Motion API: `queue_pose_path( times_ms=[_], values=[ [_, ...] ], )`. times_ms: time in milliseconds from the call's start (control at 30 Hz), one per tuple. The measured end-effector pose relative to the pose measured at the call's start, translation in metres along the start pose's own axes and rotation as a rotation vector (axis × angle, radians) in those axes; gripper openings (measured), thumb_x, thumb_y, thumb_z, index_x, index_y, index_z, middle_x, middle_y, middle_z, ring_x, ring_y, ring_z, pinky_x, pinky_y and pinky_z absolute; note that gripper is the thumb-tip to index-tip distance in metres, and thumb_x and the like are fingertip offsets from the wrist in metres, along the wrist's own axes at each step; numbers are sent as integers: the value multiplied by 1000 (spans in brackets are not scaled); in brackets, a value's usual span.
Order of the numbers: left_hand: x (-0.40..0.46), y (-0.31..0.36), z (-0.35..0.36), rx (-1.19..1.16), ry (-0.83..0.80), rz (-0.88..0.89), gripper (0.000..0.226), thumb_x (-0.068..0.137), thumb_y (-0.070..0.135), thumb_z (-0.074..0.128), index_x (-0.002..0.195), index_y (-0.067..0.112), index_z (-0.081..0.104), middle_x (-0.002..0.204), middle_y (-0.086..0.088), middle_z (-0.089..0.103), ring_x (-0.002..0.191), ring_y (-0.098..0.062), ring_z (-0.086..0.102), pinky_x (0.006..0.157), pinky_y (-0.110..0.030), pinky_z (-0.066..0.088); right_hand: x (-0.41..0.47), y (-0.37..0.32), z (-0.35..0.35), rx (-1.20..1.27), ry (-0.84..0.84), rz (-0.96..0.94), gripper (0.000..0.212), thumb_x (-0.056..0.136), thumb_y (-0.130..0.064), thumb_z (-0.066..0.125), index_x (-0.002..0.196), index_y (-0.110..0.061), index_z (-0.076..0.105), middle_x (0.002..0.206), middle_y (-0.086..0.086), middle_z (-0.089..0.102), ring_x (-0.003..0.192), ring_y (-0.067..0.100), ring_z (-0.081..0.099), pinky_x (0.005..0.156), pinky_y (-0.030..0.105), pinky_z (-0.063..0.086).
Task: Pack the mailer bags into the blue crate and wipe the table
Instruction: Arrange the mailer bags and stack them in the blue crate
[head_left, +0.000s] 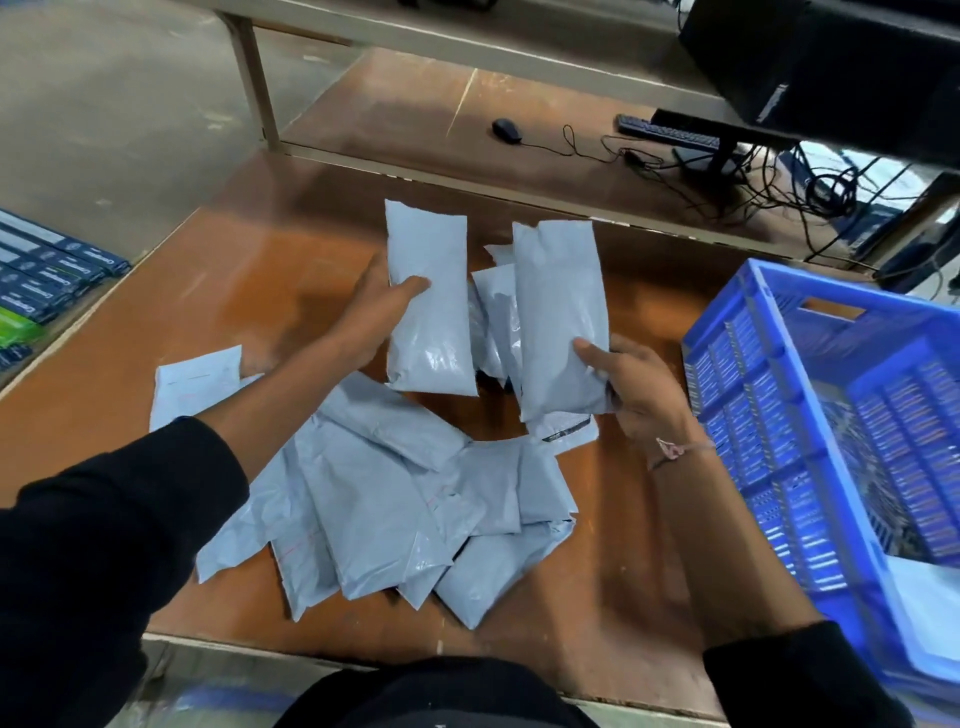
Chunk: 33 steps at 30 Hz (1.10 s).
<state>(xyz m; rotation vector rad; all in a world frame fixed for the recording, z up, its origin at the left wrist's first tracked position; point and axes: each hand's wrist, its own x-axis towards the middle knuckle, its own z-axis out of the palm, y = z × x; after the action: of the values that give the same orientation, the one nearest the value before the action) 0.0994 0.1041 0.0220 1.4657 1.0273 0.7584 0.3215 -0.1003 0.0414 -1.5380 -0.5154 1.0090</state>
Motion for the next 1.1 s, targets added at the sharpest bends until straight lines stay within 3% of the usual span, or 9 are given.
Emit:
queue_pose_path(
  times_ms=[100,167,333,400,500,667,733,833,1100],
  values=[
    [-7,-4,30,22,-135,-3,40,100,26,64,137,18,51,124,5,68,114,-15,66,97,-36,55,-3,1,2,77,-94,2,17,95,-12,67,109,-5,72,115,13,75,96,21,73,91,39,59],
    [-15,-4,51,3,-181,-5,36,101,27,62,136,18,54,121,8,69,112,-11,67,96,-34,54,-2,7,3,39,-109,-7,21,95,-12,67,110,1,71,120,20,71,99,26,69,99,44,52],
    [-38,12,94,-229,-257,-66,33,107,50,39,127,32,58,117,21,69,113,-1,64,99,-28,52,-3,21,-1,-56,-8,-70,51,74,-32,86,97,8,64,92,19,68,81,30,59,70,39,44],
    [-41,18,102,-220,-300,-69,43,101,62,40,129,33,55,121,16,69,114,-4,66,103,-33,53,-5,23,-7,-66,47,-103,42,72,-31,89,90,-1,65,86,18,66,75,27,57,56,31,44],
    [-39,22,111,-151,-352,-71,56,94,65,55,137,29,50,128,8,69,116,-14,68,103,-44,55,-11,22,-17,-76,122,-130,39,74,-29,90,91,-6,64,82,16,64,67,24,59,49,29,47],
    [-41,30,131,-184,-350,-61,52,96,55,61,138,28,49,129,7,67,116,-15,68,100,-42,57,-27,15,-38,-132,180,-127,67,64,-45,93,107,-3,63,91,9,72,74,18,68,61,30,54],
    [-44,33,140,-231,-338,-69,49,97,53,60,138,26,51,128,6,68,116,-16,67,100,-41,58,-35,7,-47,-152,111,-62,66,67,-41,93,114,-6,63,102,5,76,84,16,75,64,23,56],
    [-50,41,155,-321,-340,-77,46,99,50,59,136,24,54,128,4,69,117,-17,67,99,-39,58,-48,-7,-58,-164,12,-7,58,70,-33,92,113,-3,67,100,6,79,88,17,77,66,22,57],
    [-41,70,182,-560,-378,-64,33,99,28,66,130,19,62,124,-2,72,114,-20,70,90,-35,60,-68,-45,-111,-313,24,-71,56,61,-29,97,106,-8,72,99,6,79,93,26,76,88,47,61]
  ],
)
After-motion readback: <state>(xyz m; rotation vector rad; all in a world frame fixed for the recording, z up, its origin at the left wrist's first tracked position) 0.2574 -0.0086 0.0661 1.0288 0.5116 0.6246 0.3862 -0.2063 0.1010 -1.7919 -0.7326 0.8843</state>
